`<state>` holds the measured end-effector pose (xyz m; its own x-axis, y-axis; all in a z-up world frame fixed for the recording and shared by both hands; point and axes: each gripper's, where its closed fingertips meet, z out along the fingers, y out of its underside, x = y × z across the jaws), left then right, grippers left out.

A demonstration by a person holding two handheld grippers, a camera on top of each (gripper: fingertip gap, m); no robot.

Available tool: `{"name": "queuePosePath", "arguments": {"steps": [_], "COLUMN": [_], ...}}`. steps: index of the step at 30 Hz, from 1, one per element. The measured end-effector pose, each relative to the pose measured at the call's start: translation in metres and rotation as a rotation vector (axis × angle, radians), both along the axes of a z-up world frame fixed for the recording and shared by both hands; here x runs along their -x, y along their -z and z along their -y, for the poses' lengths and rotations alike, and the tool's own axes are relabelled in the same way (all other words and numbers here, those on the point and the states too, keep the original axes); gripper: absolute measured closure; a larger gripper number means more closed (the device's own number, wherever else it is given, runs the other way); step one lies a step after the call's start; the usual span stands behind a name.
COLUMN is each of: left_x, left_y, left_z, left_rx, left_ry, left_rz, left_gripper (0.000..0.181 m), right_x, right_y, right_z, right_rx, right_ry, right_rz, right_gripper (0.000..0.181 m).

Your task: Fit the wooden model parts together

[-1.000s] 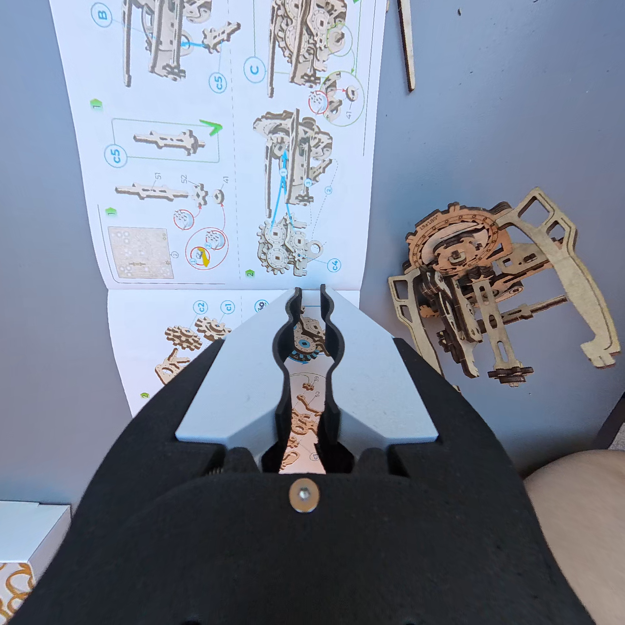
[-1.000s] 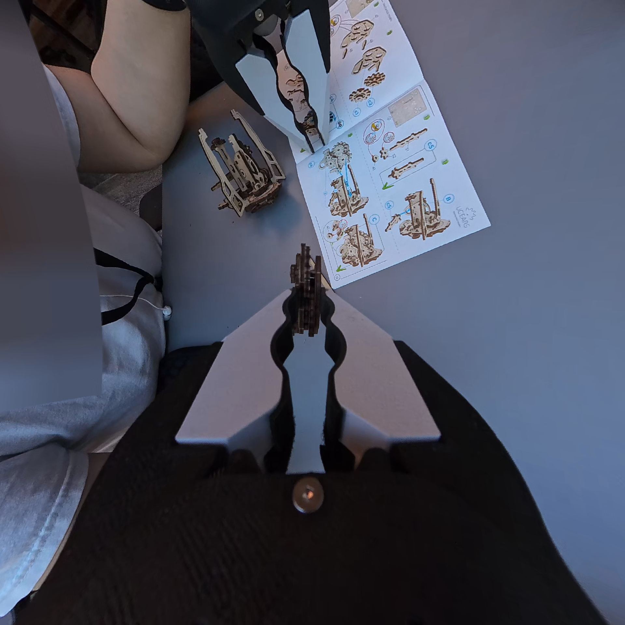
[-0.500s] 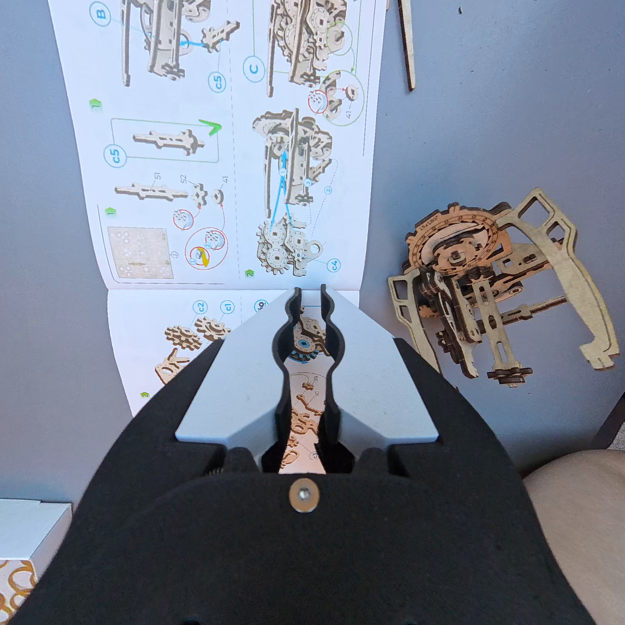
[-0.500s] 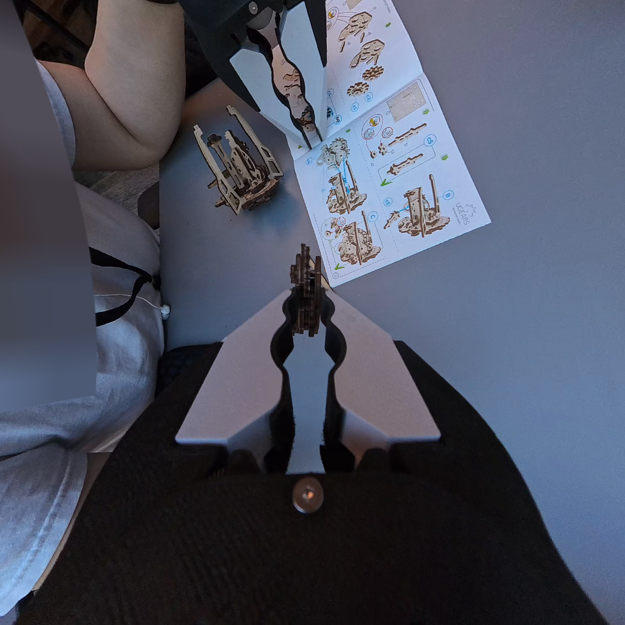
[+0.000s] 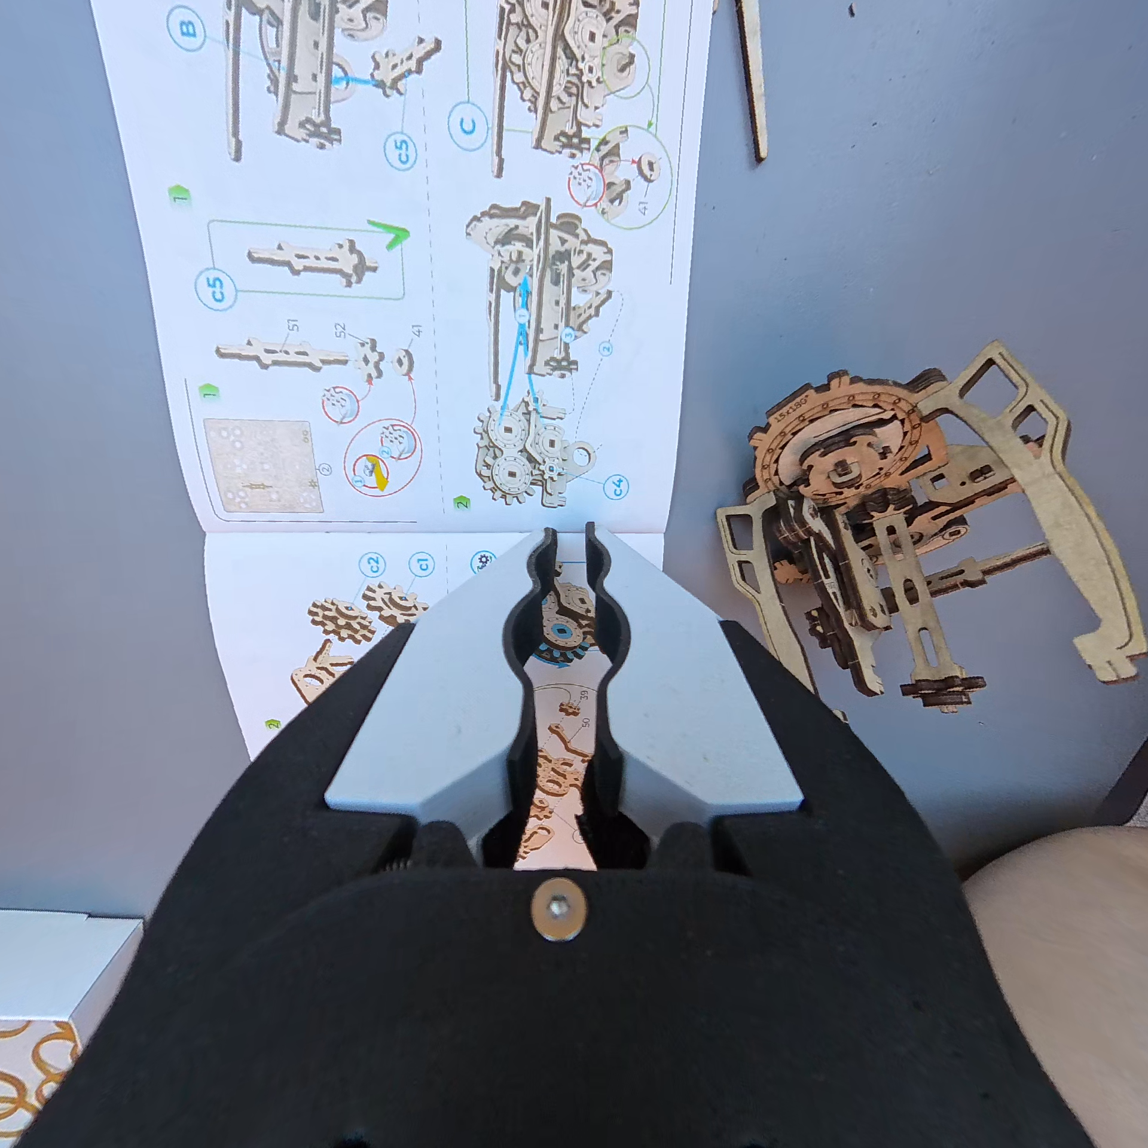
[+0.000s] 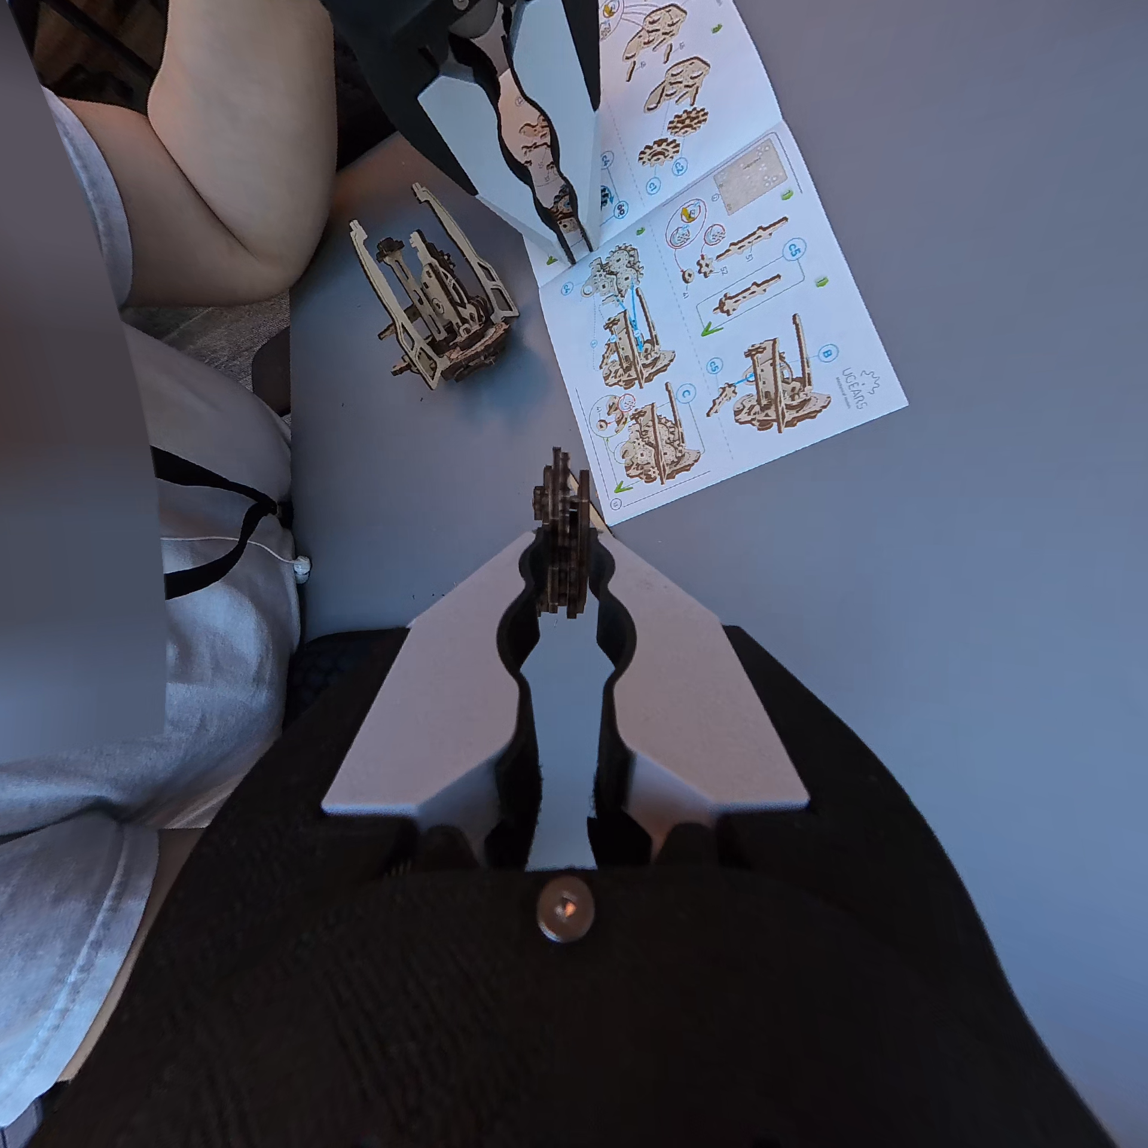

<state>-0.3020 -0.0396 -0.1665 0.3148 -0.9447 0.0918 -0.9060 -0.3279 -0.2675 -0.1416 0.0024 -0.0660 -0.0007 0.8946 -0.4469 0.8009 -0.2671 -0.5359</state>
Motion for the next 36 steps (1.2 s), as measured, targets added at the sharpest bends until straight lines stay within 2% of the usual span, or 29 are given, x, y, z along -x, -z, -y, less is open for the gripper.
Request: {"name": "queuePosePath", "arguments": {"steps": [1,10,19,25,28,30,34,36], "left_x": [0.000,0.001,0.002,0.017,0.038,0.045,0.039,0.043], "left_y": [0.000,0.001,0.002,-0.004,-0.021,-0.039,-0.082,-0.097], "left_z": [0.000,-0.002,-0.012,-0.033,-0.041,-0.036,-0.007,0.011], "left_rx": [-0.001,-0.026,-0.098,-0.280,-0.358,-0.381,-0.496,-0.566], "left_ry": [0.001,0.023,0.050,0.054,-0.074,-0.196,-0.378,-0.451], "left_rz": [0.000,-0.021,-0.067,-0.167,-0.184,-0.086,0.310,0.449], "left_gripper": [0.174,0.179,0.180,0.162,0.155,0.152,0.147,0.141], "right_x": [0.000,0.005,0.037,0.073,0.090,0.098,0.115,0.121], "right_y": [0.000,0.003,0.009,-0.009,-0.014,-0.011,-0.014,-0.010], "right_z": [0.000,0.002,0.026,0.041,0.048,0.050,0.053,0.053], "right_rx": [0.000,0.011,0.079,0.127,0.117,0.131,0.247,0.318], "right_ry": [-0.001,-0.013,-0.131,-0.210,-0.277,-0.302,-0.309,-0.311], "right_rz": [-0.001,0.004,-0.028,-0.191,-0.303,-0.336,-0.451,-0.465], "right_gripper": [0.170,0.170,0.170,0.171,0.171,0.171,0.171,0.171]}}
